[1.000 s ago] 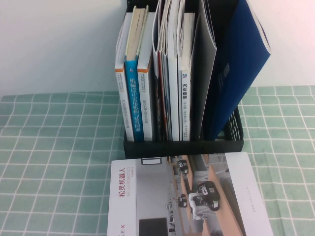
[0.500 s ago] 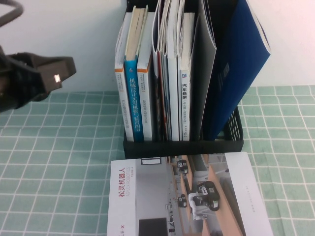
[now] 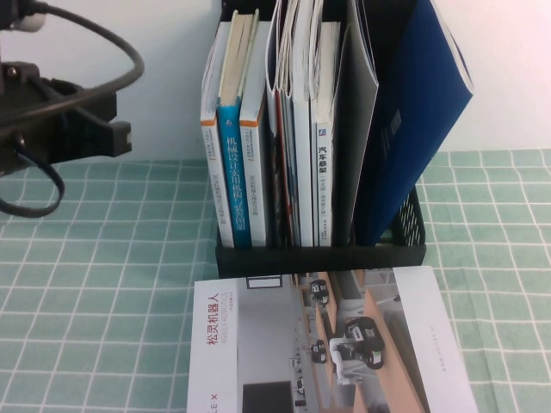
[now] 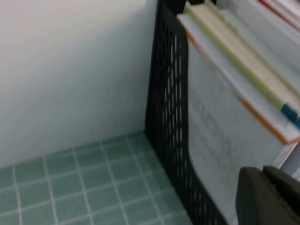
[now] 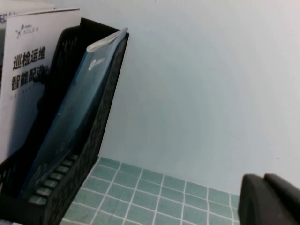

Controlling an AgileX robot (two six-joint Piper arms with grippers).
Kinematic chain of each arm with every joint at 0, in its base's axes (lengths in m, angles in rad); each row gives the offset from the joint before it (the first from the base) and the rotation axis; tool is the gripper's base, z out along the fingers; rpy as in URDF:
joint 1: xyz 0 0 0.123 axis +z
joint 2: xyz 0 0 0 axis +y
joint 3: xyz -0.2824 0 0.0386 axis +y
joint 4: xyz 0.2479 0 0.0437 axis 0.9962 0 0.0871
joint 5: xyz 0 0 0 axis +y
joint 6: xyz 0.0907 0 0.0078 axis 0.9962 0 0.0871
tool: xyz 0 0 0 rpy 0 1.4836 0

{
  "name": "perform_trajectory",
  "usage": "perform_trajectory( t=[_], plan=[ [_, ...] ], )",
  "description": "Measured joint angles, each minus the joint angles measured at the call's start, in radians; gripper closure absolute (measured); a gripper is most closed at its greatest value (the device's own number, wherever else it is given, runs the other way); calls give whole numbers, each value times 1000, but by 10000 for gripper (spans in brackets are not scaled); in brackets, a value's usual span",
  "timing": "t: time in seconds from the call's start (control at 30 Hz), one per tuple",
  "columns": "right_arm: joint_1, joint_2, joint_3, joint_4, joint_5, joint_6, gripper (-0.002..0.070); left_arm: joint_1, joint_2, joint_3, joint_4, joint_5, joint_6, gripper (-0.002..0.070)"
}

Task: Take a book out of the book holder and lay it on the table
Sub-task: Hold the bookshelf

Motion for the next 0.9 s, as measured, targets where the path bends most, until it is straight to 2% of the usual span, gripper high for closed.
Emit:
perform_trajectory(
  t=[0.1, 0.17, 0.23, 0.3, 0.4, 0.53, 0.6, 0.7, 0.9],
  plan=[
    [0, 0, 0, -6, 9, 9, 678, -2, 27, -30, 254, 111, -215, 678],
    [7, 0, 0, -6, 26, 13, 678, -2, 52, -55, 441, 226, -427, 678],
    [6, 0, 0, -6, 48, 27, 678, -2, 78, -78, 561, 331, -582, 678],
    [7, 0, 0, -6, 79, 36, 678, -2, 103, -98, 615, 421, -661, 678],
    [7, 0, 0, -6, 125, 40, 678, -2, 135, -121, 580, 493, -658, 678],
    [17, 0, 0, -2, 166, 41, 678, -36, 166, -146, 394, 477, -537, 678],
    [47, 0, 0, 5, 170, 42, 678, -91, 177, -159, 354, 446, -508, 678],
    [119, 0, 0, 17, 170, 42, 678, -214, 194, -196, 342, 398, -497, 678],
    [324, 0, -6, 17, 204, 3, 678, -433, 285, -313, 351, 384, -511, 678]
  ],
)
